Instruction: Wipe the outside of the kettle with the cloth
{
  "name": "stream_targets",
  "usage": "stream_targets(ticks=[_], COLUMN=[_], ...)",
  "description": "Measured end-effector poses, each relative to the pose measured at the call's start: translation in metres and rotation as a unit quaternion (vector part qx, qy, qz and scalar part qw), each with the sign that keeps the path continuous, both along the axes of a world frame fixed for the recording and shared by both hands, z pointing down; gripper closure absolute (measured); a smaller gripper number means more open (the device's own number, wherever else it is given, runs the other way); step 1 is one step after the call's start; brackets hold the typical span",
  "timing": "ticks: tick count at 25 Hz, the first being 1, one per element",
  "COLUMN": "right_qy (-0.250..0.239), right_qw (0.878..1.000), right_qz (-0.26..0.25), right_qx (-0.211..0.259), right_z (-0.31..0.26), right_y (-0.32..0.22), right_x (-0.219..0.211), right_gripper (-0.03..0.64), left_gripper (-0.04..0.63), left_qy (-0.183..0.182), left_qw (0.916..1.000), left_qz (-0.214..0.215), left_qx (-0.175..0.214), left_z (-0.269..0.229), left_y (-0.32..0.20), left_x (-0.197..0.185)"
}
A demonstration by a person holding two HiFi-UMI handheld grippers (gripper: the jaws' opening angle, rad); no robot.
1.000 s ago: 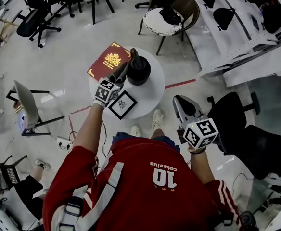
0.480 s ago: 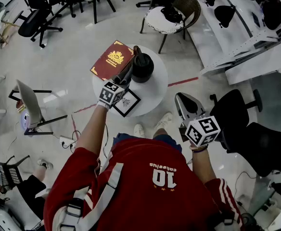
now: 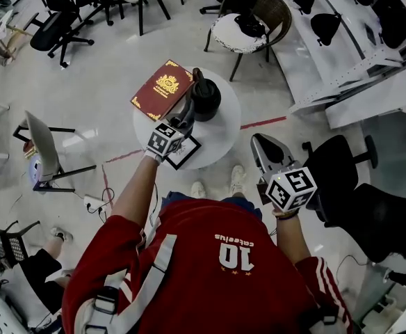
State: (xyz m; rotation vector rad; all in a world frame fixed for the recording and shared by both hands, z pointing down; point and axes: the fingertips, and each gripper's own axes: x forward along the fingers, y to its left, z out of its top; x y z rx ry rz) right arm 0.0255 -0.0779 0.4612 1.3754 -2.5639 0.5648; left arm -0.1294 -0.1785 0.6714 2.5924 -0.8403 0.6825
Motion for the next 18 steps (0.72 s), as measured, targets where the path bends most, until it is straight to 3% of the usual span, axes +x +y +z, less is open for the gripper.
stream_targets(ticks=[18], right_qy=[-0.019], right_qw=[0.998], right_qz=[-0.053], right_qx=[-0.004], right_z=[0.000], right_y=[-0.025], right_x=[0.041], right_gripper=[0.583], left_gripper=[0.548], left_qy=[-0.026], left_qw=[0.9991], left_qz=[-0.030], left_qx=[-0.017], left_z=[0.002], left_y=[0.006], left_x=[0.046])
